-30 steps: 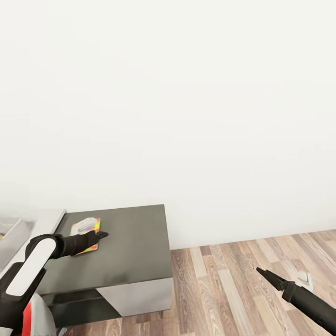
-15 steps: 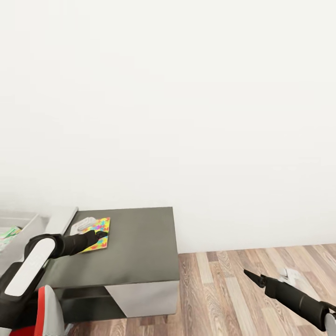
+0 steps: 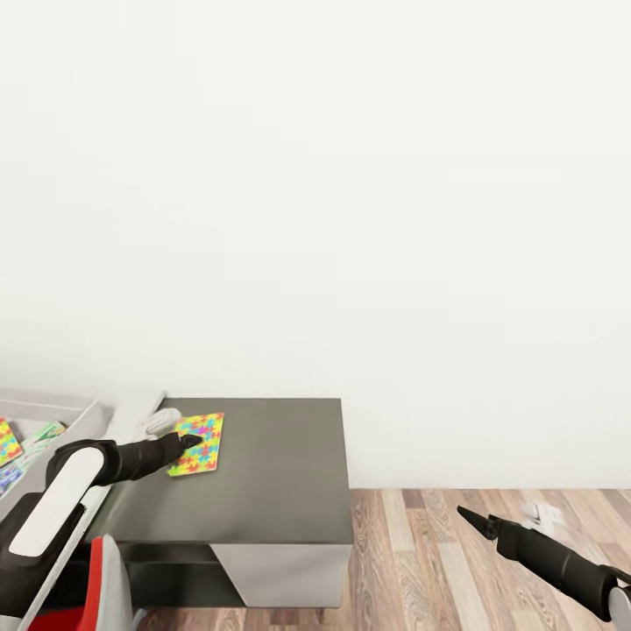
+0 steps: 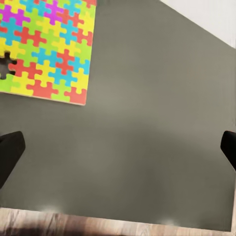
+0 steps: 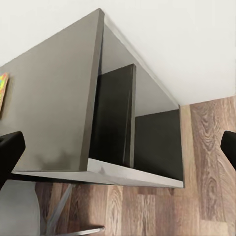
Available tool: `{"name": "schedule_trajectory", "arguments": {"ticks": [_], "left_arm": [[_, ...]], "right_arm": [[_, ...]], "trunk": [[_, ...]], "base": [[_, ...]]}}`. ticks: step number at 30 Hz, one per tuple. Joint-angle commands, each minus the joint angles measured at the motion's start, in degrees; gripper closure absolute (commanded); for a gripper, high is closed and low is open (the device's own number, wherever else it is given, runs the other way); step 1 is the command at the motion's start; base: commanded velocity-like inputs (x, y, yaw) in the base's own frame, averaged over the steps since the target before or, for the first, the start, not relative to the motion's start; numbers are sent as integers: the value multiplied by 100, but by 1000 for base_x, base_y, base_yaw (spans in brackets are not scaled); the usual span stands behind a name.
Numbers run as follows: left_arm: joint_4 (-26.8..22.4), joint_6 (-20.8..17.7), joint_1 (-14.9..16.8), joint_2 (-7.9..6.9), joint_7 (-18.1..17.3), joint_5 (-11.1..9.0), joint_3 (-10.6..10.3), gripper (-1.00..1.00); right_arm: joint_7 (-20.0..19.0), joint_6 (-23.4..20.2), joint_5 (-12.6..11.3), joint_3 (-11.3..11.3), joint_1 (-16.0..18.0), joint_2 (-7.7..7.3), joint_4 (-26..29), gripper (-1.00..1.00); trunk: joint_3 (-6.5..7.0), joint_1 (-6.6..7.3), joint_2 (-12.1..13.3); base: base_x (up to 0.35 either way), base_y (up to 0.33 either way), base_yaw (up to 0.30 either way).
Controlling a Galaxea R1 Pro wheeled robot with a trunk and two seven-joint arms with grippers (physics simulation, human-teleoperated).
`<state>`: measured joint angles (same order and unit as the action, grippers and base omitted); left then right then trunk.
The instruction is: Put all the toys in the child's room - the three board games (two on the bed and one on the table), the two jigsaw puzzles on the table, and the tennis ball on the table - inside the toy box on the table in the child's room.
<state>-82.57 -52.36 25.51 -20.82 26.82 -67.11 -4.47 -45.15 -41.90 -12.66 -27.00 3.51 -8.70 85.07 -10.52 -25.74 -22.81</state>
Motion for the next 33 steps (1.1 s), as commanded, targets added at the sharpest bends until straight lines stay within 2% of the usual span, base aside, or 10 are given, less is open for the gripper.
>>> {"name": "schedule_trajectory", "arguments": {"ticks": [1,33], "left_arm": [[-5,-2,7,-3,60,-59,-10,-100],[-5,-3,-16,-6,60,-63,-11,-100]], "right_arm": [[-12,-33,-17,-7,4,0,2,-100],[-55,-75,-27,45,7,0,2,-100]], "trunk": [[-3,-4,-11],[248,-4,-11]], "base": [[59,0,139],[58,0,124]]}}
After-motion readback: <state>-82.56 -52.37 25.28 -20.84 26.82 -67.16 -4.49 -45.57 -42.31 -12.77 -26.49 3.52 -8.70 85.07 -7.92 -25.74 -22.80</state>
